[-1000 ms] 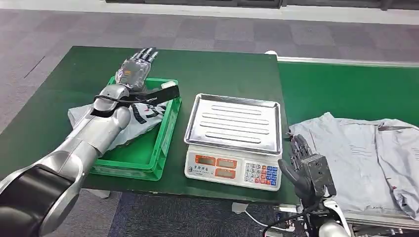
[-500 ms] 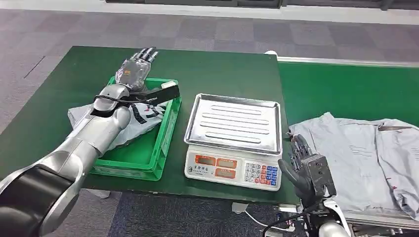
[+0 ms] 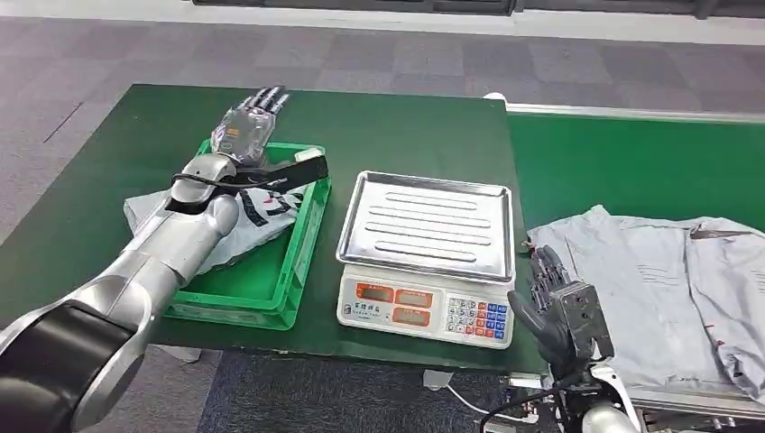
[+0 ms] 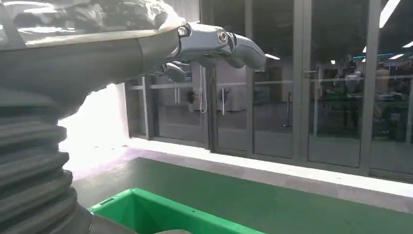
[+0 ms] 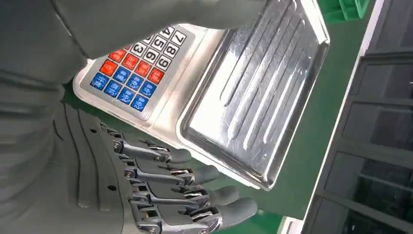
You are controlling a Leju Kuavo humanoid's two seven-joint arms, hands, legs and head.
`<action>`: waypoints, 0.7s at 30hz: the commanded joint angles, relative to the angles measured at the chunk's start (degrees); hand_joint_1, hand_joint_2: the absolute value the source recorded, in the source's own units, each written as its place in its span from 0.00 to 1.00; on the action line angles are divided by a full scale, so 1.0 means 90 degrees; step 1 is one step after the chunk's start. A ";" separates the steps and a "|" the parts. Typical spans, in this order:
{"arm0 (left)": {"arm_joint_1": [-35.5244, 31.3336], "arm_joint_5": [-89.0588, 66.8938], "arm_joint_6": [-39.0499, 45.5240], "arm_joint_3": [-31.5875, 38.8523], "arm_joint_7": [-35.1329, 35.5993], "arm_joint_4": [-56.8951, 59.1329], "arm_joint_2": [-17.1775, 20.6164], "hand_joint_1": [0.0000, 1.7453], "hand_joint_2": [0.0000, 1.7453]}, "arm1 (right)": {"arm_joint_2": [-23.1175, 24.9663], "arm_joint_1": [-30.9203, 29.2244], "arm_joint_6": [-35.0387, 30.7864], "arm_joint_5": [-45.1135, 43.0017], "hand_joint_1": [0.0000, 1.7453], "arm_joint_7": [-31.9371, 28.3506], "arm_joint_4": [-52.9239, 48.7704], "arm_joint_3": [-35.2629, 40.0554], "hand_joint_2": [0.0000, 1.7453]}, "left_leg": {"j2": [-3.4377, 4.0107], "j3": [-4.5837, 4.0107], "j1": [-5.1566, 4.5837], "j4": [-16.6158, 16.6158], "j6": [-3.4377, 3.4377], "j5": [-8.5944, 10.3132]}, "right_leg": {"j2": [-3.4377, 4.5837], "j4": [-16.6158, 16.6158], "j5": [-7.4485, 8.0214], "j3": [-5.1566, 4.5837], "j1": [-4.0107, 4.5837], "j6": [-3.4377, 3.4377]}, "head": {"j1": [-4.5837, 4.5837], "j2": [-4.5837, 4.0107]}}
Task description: Moved the parcel from conveyor to table for the left to box.
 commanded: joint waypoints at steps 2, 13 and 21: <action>-0.0292 -0.0004 0.0003 0.0322 -0.0007 0.0281 -0.0119 0.00 1.00 | 0.0085 -0.0152 0.0001 -0.0009 0.00 0.0013 0.0324 -0.0299 1.00 | 0.0000 -0.0002 0.0004 0.0001 0.0000 0.0000 | -0.0001 -0.0003 0.0001 0.0001 0.0004 -0.0002 | 0.0000 0.0000; 0.0680 0.4911 -0.2499 -0.0046 -0.1244 -0.3290 -0.0164 0.00 1.00 | -0.0165 0.0322 -0.0044 -0.0216 0.00 0.0178 -0.0388 -0.0658 1.00 | 0.0011 -0.0001 -0.0006 -0.0005 0.0008 -0.0017 | 0.0011 -0.0011 -0.0001 0.0007 -0.0005 0.0000 | 0.0002 0.0000; 0.0665 0.4920 -0.2391 -0.0120 -0.1230 -0.3562 -0.0098 0.00 1.00 | -0.0060 0.0287 -0.0088 -0.0207 0.00 0.0176 -0.0333 -0.0553 1.00 | 0.0037 0.0001 -0.0005 -0.0004 0.0012 -0.0018 | 0.0026 -0.0014 0.0000 0.0000 0.0004 -0.0001 | 0.0000 0.0000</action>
